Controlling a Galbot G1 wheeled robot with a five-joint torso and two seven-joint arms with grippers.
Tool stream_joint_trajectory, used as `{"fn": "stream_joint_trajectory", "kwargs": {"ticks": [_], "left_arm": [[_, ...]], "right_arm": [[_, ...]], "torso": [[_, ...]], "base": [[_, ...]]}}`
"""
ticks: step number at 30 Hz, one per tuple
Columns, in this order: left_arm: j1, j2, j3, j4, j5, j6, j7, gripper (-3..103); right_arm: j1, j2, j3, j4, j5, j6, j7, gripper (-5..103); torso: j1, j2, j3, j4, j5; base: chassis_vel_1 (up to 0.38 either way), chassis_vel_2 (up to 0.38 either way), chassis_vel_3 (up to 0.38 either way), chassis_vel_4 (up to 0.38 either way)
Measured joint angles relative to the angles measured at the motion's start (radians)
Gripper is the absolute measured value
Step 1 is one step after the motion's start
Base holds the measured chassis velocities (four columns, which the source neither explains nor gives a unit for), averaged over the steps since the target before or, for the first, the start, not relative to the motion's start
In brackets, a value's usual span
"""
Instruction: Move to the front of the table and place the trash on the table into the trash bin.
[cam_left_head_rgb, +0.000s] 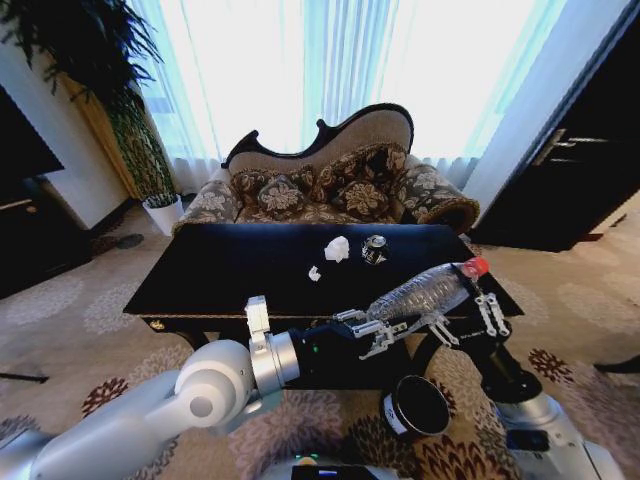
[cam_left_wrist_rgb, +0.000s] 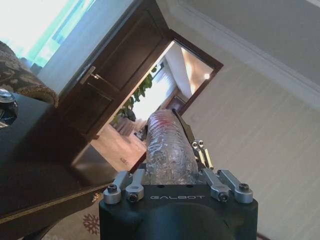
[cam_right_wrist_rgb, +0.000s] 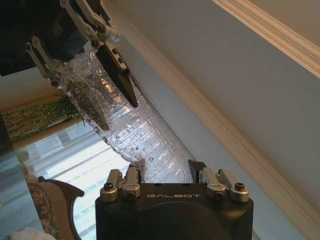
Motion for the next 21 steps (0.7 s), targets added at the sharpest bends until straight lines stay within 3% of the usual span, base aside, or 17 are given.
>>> {"fn": "stream_joint_trajectory", "kwargs": {"ticks": [2,3,5,8,11,18,21], "left_arm": [[0.001,0.002,-0.003,-0.002,0.003,0.006,0.001,35],[0.002,0.006,-0.003,-0.003,0.009,0.013,0.004,40],[0.002,0.009,-0.003,-0.003,0.017,0.018,0.007,40],[-0.002,0.014,-0.006,-0.004,0.034,0.037,0.015,57],[-0.012,0.017,-0.007,-0.006,0.043,0.045,0.027,62],[-0.04,0.021,-0.024,-0.01,0.054,0.05,0.037,94],[-0.039,0.027,-0.038,-0.01,0.065,0.05,0.04,98]], "right_arm": [[0.0,0.0,-0.001,-0.001,0.0,0.0,0.0,47],[0.001,0.0,-0.002,-0.003,0.001,0.0,0.0,47],[0.002,0.0,-0.003,-0.005,0.001,0.001,0.0,47],[0.003,0.005,-0.003,-0.012,0.005,0.0,0.001,41],[0.004,0.005,-0.003,-0.015,0.007,0.0,0.002,37],[0.003,0.01,-0.007,-0.023,0.008,0.004,-0.008,25],[0.004,0.012,-0.01,-0.027,0.007,0.005,-0.01,25]], "torso": [[0.0,0.0,0.0,0.0,0.0],[0.0,0.0,0.0,0.0,0.0],[0.0,0.0,0.0,0.0,0.0],[0.0,0.0,0.0,0.0,0.0],[0.0,0.0,0.0,0.0,0.0],[0.0,0.0,0.0,0.0,0.0],[0.0,0.0,0.0,0.0,0.0]], "base": [[0.0,0.0,0.0,0.0],[0.0,0.0,0.0,0.0],[0.0,0.0,0.0,0.0],[0.0,0.0,0.0,0.0],[0.0,0.0,0.0,0.0],[0.0,0.0,0.0,0.0],[0.0,0.0,0.0,0.0]]}}
